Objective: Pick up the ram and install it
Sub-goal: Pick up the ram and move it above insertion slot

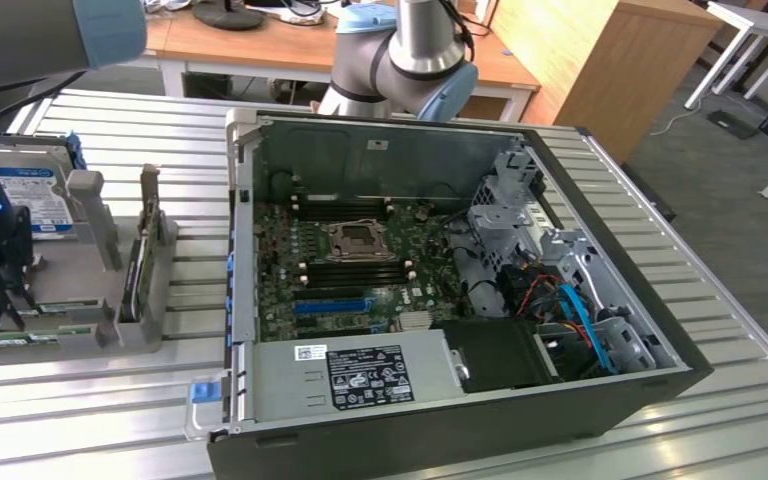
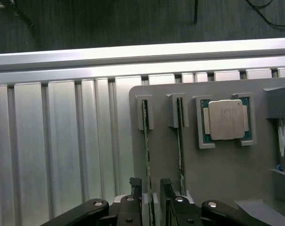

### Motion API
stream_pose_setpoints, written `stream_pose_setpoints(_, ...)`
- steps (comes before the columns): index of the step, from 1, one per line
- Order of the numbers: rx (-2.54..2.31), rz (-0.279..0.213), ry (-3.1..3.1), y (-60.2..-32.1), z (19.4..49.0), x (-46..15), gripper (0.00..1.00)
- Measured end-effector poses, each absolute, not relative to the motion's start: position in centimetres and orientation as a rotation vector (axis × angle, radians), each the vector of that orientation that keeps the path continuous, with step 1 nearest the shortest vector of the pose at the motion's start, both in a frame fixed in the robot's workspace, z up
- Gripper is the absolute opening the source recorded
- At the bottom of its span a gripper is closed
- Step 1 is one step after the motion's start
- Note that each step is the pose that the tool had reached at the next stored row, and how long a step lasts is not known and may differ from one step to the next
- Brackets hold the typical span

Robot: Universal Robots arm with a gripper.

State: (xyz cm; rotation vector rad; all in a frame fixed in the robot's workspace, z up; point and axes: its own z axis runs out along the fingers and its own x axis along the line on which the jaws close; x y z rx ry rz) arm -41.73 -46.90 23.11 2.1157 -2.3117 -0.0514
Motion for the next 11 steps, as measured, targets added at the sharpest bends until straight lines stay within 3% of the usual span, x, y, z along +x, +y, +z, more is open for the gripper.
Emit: stream_pose_setpoints(11,2.116,-0.051,-2.312,-46.90,22.21,-41.73,0.30)
